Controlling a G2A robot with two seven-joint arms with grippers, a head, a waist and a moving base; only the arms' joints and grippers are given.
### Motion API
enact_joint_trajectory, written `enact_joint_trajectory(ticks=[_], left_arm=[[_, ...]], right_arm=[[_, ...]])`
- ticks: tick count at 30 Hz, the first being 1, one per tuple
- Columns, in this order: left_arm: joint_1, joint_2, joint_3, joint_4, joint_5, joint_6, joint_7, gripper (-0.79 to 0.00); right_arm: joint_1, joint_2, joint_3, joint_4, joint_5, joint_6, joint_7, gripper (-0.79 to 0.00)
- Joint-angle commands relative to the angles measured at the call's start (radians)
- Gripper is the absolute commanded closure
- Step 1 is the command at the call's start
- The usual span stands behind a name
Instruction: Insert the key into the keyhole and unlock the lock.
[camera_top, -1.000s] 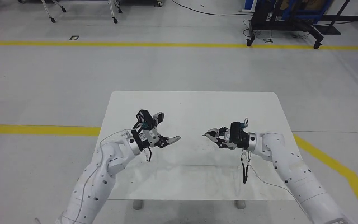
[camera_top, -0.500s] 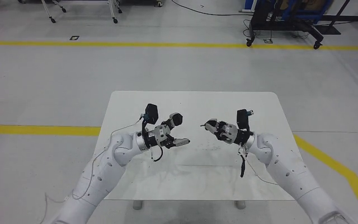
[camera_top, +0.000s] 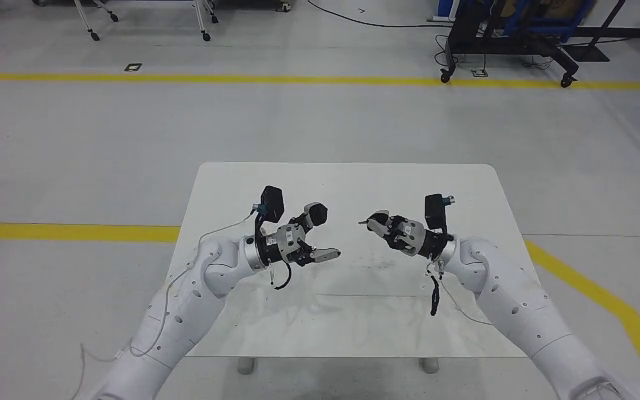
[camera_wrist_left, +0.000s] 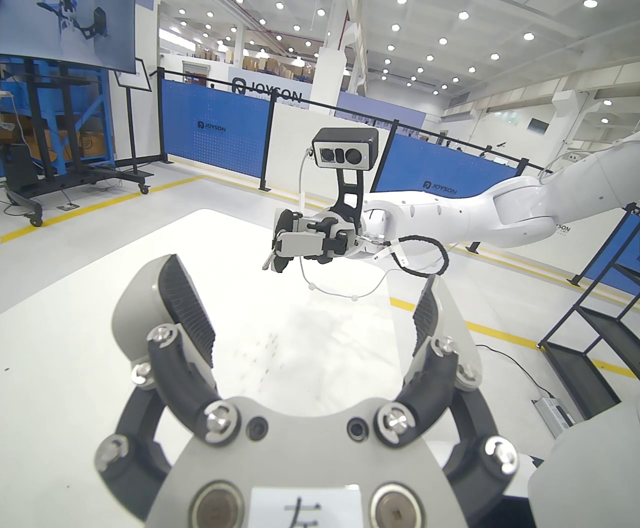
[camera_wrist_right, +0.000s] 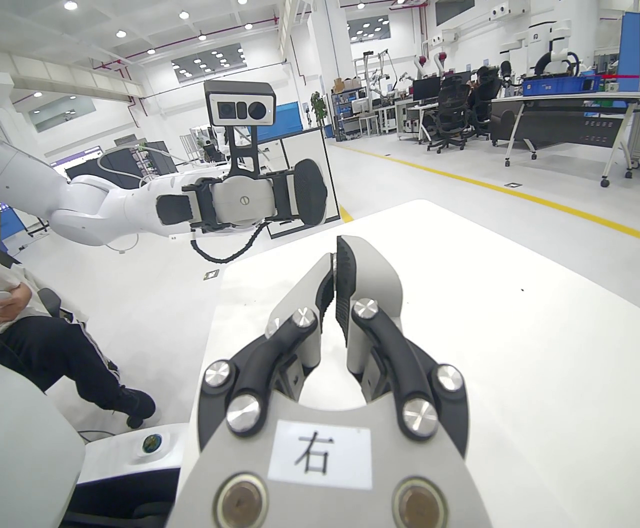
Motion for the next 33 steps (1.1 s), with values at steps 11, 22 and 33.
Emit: enact_joint_trajectory(ticks=[11,22,33], left_arm=[[0.001,0.000,-0.001,-0.002,0.003,0.009,-0.001,-0.785],[-0.073,0.025,0.156,0.065,-0.671,0.000,-0.300,-0.785],[-0.151,0.026,0.144,0.161,-0.928,0.000,-0.664,-0.708]], right_arm=[[-0.004,0.000,-0.002,0.001,0.031,0.000,-0.008,0.000],[0.012,0.002,-0.066,-0.003,0.501,0.000,0.260,0.000],[0.077,0.026,-0.106,0.011,1.069,0.000,0.763,0.000]])
